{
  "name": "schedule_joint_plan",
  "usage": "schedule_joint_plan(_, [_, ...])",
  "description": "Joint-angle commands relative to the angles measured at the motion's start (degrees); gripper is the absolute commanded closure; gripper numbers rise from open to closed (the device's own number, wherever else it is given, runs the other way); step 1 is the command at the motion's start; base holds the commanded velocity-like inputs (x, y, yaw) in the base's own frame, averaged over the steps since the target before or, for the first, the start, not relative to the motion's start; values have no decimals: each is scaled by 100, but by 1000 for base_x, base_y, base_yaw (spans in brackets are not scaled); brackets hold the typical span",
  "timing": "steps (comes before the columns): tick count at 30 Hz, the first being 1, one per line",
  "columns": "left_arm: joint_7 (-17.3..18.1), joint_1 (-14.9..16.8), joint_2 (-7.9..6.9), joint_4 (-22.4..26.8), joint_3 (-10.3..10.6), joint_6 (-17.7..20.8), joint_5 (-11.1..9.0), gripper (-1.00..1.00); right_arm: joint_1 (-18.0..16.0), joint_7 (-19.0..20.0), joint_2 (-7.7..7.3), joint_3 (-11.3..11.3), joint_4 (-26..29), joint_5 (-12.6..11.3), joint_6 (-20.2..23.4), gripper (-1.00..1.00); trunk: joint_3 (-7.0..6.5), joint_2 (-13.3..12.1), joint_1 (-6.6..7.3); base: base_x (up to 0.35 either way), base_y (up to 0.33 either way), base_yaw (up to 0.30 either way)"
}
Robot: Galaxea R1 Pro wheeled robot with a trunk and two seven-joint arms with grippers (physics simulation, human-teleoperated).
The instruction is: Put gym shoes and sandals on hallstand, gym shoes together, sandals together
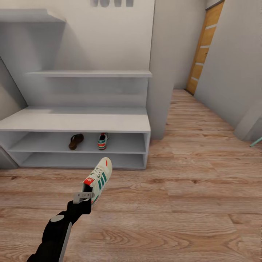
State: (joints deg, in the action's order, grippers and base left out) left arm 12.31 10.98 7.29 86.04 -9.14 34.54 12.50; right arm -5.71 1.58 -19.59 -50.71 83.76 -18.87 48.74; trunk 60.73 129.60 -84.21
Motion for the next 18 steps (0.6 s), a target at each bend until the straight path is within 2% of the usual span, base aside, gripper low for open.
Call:
schedule_joint_plan(1, [8, 0, 0, 0, 0, 0, -2, 100, 0, -17, 0, 0, 0, -20, 0, 100, 0, 0, 0, 0, -303, 0])
schedule_joint_plan(11, [1, 0, 0, 0, -38, 0, -3, 100, 0, -17, 3, 0, 0, -20, -4, 100, 0, 0, 0, 0, -302, 0])
schedule_joint_plan(14, [-35, 2, 0, 0, -103, 1, -2, 100, 0, -17, 2, 0, 0, -20, -3, 100, 0, 0, 0, 0, -274, 0])
schedule_joint_plan(15, [-67, 6, 0, 0, -193, 2, -2, 100, 0, -17, 1, 0, 0, -20, -4, 100, 0, 0, 0, 0, -245, 0])
schedule_joint_plan(17, [-126, 22, -2, 0, -669, 20, 1, 100, 0, -17, 0, 0, 0, -20, -4, 100, 0, 0, 0, 0, -216, 0])
schedule_joint_plan(18, [-131, 25, -2, 0, -772, 48, 3, 100, 0, -17, 2, 0, 0, -20, -3, 100, 0, 0, 0, 0, -194, 0])
